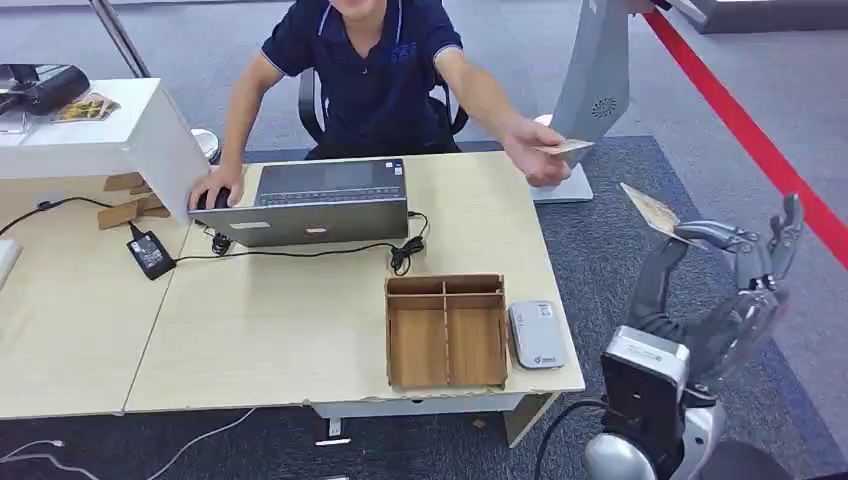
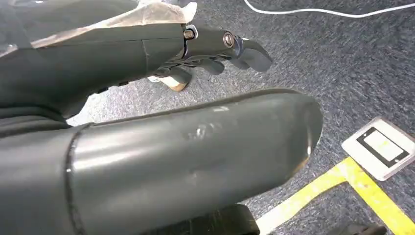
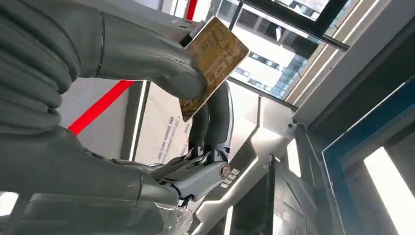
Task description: Pass the card to the sensor for recognition and then transmit it.
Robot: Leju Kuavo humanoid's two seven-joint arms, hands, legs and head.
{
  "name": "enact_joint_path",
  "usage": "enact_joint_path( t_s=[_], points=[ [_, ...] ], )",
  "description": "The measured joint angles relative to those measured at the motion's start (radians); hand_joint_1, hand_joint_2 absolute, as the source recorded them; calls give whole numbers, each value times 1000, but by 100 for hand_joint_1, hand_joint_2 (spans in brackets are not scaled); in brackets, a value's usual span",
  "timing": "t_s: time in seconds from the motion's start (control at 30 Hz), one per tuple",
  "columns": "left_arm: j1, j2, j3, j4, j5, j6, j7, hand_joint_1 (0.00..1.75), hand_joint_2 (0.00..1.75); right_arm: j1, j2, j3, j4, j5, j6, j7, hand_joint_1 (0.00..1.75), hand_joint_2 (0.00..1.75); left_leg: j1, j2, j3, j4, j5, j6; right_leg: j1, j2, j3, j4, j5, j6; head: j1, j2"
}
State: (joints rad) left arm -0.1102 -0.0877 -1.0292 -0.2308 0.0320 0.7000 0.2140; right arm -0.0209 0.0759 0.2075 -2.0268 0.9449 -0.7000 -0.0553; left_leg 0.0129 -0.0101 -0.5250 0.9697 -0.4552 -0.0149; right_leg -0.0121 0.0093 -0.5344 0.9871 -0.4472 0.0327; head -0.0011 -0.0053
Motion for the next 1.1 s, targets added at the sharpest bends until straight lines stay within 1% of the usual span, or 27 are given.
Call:
enact_joint_path(
  t_s=[0.17, 0.3, 0.4, 0.6, 1.1],
  points=[
    [0, 0, 15, 0, -3, -1, 0, 0, 0, -2, 10, 6, 10, -15, 2, -10, 175, 175, 0, 0, -1, 0, 0, 0, 0, 0, 0, 0, 0, 0, 0, 0],
    [-1, 0, 20, 0, -11, -8, -8, 0, 0, -20, 16, 26, 32, -20, 3, -8, 175, 175, 0, 0, -1, 0, 0, 0, 0, 0, 0, 0, 0, 0, 0, 0],
    [-1, 0, 22, 0, -10, -10, -21, 0, 0, -31, 17, 46, 60, -20, 4, 1, 175, 175, 0, -1, -1, 0, 0, 0, 0, -1, 0, 0, 0, 0, 0, 0],
    [-2, 0, 21, 0, -13, -21, -20, 0, 0, -58, 31, 92, 126, -43, 5, -21, 175, 175, 0, -1, -1, 0, 0, 0, 0, -1, 0, 0, 0, 0, 0, 0],
    [-3, -1, 21, 0, -21, -34, -19, 0, 0, -93, 53, 177, 268, -85, 5, -38, 175, 175, 0, -1, -1, 0, 0, 0, 0, -1, 0, 0, 0, 0, 0, 0]
  ],
)
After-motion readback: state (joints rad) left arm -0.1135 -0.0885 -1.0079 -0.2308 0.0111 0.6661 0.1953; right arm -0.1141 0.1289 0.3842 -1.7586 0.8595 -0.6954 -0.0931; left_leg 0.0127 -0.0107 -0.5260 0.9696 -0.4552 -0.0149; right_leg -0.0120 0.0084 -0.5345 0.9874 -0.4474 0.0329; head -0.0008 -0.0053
